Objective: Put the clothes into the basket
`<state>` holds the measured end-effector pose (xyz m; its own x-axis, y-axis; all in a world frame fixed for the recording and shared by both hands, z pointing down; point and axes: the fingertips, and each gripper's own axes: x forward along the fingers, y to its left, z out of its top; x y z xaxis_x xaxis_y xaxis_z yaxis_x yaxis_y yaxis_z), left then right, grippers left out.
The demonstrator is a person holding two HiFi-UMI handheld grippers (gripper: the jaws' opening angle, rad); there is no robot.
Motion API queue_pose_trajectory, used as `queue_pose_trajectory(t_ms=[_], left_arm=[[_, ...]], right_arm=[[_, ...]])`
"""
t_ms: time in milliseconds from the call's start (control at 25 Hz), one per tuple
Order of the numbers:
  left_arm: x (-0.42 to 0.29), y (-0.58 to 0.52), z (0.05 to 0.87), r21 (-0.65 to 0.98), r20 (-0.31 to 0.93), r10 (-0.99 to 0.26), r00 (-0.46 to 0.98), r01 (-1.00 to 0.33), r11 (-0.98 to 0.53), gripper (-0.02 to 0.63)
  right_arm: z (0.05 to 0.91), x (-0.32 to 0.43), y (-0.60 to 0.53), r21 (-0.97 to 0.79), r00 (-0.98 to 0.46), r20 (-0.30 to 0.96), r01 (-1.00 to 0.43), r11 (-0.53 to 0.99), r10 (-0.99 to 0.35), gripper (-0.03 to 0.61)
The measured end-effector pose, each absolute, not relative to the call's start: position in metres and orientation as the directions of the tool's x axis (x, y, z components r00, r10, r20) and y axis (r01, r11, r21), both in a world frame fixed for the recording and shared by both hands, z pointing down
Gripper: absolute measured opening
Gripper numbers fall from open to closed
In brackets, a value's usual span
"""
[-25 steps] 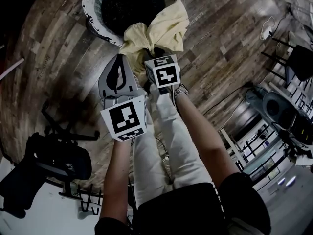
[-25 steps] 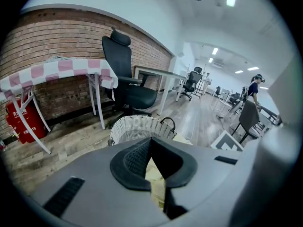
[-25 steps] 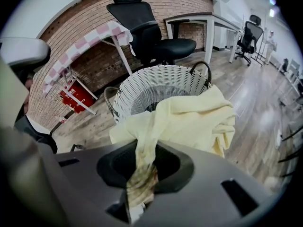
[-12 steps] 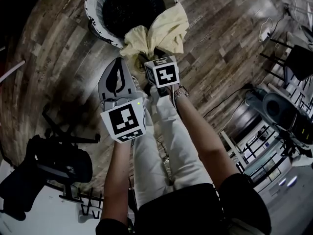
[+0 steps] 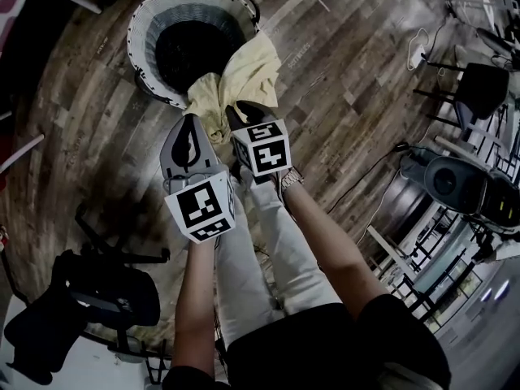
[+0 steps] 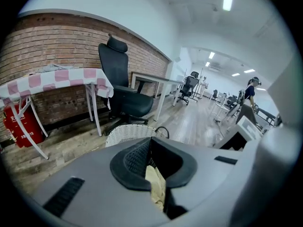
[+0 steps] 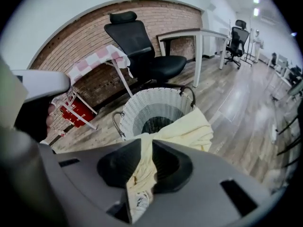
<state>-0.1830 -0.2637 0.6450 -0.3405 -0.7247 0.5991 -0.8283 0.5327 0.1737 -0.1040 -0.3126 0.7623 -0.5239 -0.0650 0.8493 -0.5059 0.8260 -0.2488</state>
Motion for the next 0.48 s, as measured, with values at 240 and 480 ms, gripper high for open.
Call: queue_pose_trajectory(t_ms=[240,480], left_arm=[[-0.156,-0.294,0.607,0.185,0.567,-0.769,-0.294,-0.865,0.467,0.014],[-0.117,-0.32,0.576,0.192,0.548,-0.806,-0.223,-0.905,0.381,0.014]], right_arm=[[0.698,-0.083,-0.331,-0.261,-0.581,0.799,-0.567,0.781,-0.155,0.009],[0.629,-0.046,-0.35,-0.245,-0.609,0.742,-0.633,0.734,-0.278,0.009]])
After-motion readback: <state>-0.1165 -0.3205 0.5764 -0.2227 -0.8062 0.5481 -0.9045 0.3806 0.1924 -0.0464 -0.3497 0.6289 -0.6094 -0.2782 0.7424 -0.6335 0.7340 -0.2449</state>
